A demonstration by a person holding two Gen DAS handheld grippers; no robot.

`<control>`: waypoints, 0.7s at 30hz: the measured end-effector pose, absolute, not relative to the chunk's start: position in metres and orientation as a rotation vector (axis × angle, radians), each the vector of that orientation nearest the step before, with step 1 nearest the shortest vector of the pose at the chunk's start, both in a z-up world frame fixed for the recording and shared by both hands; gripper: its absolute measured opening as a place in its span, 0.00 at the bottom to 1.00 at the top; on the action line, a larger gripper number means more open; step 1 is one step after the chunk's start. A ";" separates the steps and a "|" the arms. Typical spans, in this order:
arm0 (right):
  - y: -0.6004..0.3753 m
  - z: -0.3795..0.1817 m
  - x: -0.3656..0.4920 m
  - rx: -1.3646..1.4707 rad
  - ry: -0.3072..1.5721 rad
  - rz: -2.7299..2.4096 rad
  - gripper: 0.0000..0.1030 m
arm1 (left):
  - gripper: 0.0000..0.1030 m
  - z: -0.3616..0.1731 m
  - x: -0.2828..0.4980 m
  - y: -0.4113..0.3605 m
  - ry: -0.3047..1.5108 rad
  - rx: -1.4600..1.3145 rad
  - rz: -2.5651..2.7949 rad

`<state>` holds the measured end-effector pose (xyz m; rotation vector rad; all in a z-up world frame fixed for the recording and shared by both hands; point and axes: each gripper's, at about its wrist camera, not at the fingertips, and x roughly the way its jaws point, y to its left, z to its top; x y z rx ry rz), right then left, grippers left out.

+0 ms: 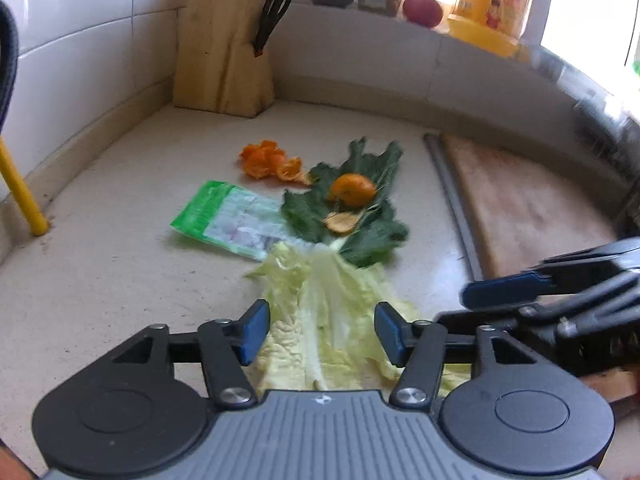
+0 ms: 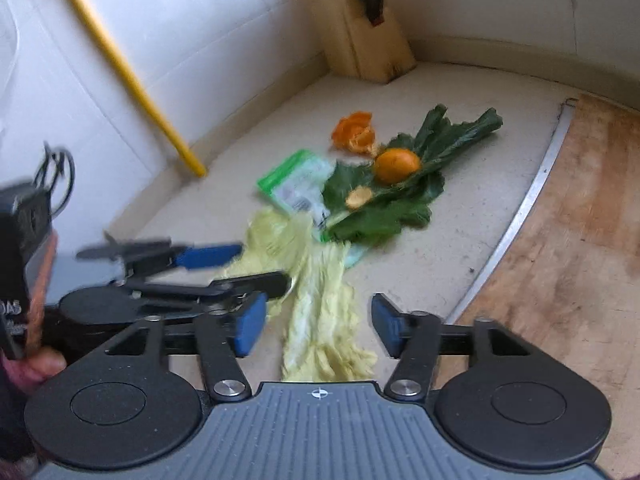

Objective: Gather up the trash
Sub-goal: 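Lift the cabbage leaf with left tool while right lifts its cabbage leaf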

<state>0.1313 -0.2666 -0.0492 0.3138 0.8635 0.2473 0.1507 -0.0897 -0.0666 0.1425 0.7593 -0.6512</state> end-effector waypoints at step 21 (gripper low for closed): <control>-0.222 -0.062 0.130 -0.058 0.950 0.285 0.32 | 0.09 -0.057 0.137 -0.039 0.787 -0.019 -0.609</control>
